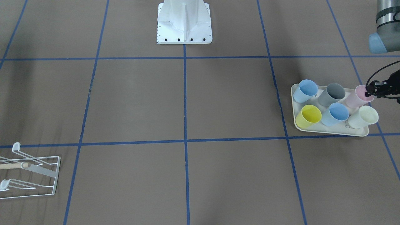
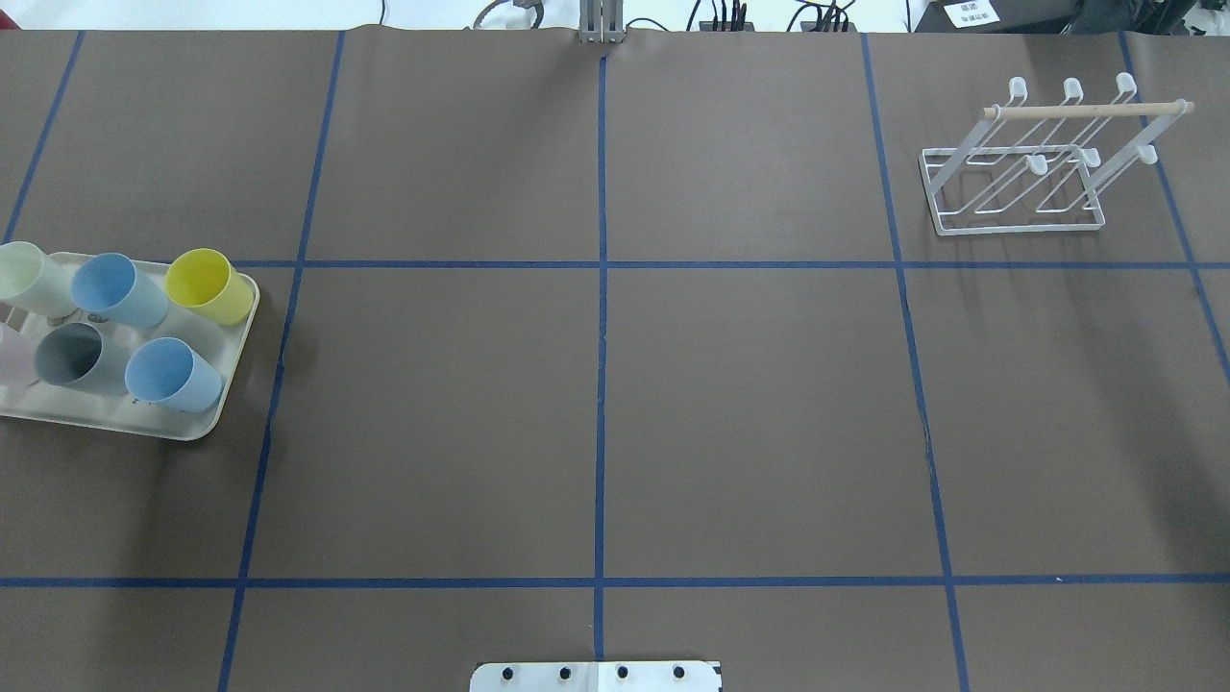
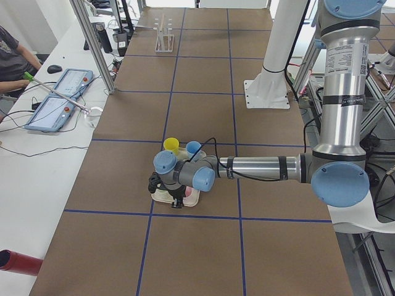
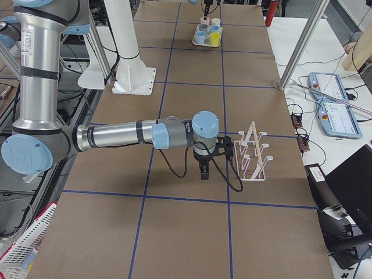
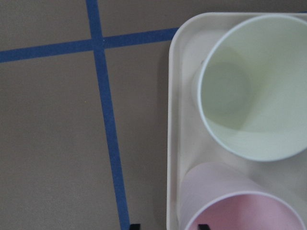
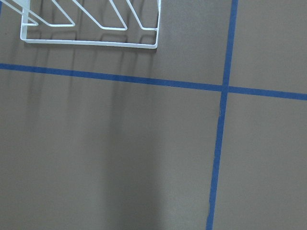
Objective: Transfer IKEA cup to right arm and place on rack
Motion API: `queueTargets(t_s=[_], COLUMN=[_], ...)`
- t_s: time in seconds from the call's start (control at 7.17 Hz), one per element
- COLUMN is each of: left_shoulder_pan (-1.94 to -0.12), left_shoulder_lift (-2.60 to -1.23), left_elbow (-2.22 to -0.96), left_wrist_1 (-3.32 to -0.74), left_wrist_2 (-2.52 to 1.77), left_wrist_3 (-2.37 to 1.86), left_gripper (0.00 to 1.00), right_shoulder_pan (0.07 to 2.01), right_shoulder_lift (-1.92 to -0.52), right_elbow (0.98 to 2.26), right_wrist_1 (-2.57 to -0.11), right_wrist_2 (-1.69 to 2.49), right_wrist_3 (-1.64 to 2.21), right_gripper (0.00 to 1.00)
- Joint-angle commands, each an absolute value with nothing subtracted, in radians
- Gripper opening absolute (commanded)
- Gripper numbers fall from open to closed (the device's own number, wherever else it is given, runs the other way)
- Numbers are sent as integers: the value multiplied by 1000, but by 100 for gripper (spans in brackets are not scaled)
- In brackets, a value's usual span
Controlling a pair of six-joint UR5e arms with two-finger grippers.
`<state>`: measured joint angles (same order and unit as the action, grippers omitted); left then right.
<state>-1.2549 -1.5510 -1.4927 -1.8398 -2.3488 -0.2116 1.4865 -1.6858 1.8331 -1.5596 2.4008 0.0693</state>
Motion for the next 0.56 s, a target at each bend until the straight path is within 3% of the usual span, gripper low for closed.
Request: queueTargets(t_s=[0.0, 0.42], left_shoulder_pan=[-1258, -1393], left_shoulder_lift=[-1551, -1540], left_elbow=[-1509, -1584], left_wrist_1=[-1830, -1798], left_wrist_2=[-2385, -2405], left_wrist_3=[-203, -169], left_gripper=[0, 0], right_shoulder_pan=[1486, 1485], right_shoulder_lift=[-1686, -1684], right_elbow=[1833, 1833], right_wrist_1=[-1560, -1559], right_wrist_2=[2408, 2416], right_wrist_3=[71, 69], right_gripper=[100, 100])
